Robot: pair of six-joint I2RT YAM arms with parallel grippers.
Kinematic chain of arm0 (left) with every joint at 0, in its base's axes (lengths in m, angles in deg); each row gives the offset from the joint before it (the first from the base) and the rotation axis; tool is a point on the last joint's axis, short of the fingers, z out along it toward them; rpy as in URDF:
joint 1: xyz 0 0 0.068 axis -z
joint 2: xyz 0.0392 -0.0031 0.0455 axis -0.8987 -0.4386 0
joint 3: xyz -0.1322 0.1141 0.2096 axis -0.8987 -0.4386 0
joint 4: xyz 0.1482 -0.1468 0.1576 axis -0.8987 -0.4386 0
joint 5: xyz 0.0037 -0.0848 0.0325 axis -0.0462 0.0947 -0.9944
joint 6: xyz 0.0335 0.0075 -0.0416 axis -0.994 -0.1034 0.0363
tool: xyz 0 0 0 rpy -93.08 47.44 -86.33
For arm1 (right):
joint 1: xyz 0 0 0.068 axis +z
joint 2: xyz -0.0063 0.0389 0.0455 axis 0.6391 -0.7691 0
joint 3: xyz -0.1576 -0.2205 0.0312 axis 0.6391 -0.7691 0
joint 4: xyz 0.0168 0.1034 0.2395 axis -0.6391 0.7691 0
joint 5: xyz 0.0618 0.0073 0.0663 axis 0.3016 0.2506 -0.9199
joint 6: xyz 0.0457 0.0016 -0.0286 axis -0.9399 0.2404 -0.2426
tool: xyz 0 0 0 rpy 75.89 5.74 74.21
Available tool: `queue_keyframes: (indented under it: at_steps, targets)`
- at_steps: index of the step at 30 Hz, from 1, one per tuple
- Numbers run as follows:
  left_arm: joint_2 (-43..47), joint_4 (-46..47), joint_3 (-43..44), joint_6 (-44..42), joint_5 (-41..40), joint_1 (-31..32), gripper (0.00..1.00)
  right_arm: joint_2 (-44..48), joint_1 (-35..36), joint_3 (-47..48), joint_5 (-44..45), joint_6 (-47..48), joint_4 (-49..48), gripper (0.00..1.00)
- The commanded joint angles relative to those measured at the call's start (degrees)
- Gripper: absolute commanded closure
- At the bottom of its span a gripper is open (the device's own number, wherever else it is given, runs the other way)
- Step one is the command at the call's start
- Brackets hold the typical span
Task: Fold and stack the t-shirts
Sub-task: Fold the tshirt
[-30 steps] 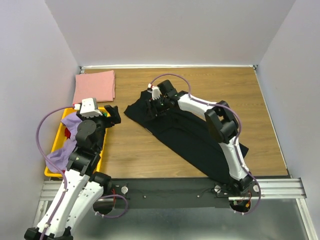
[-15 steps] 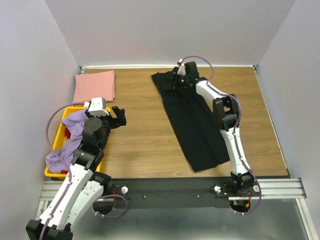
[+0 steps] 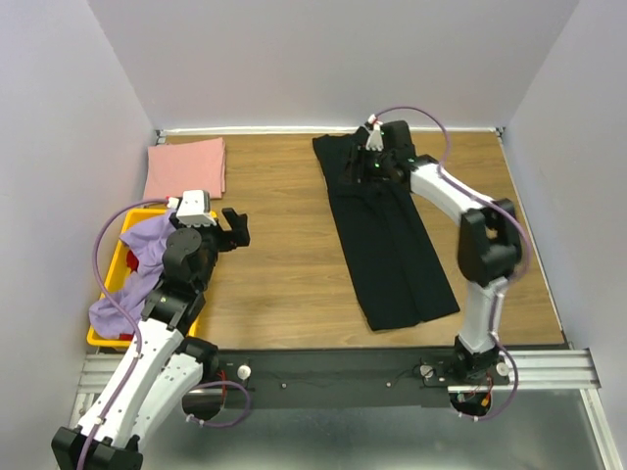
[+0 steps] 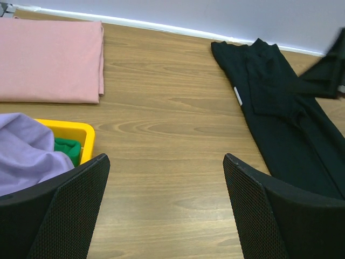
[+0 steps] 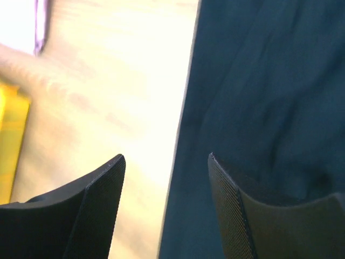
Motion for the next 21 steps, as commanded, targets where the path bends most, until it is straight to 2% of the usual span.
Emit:
queue_keyframes:
  at_steps: [1,7,10,16,21]
  targets:
    - [1.7,1.1,0.0,-0.9,2.4,-0.3,0.07,17.1,2.9,-17.7,11.4,1.1,3.3,0.35]
    - [2.7,1.2,-0.2,-0.8,2.5,-0.4,0.07,37.6,10.1,-43.2,13.8,-6.9,9.4,0.42]
    - [2.7,1.2,-0.3,-0.7,3.1,-0.4,0.08,42.6,14.5,-49.9,13.7,-10.7,12.5,0.44]
    - [1.9,1.0,-0.5,-0.6,4.0,-0.4,0.09,44.3,18.8,-55.5,13.8,-15.8,13.2,0.46]
    - [-0.6,-0.2,0.3,-0.3,4.6,-0.4,0.10,37.2,24.5,-52.9,14.9,-19.7,13.1,0.46]
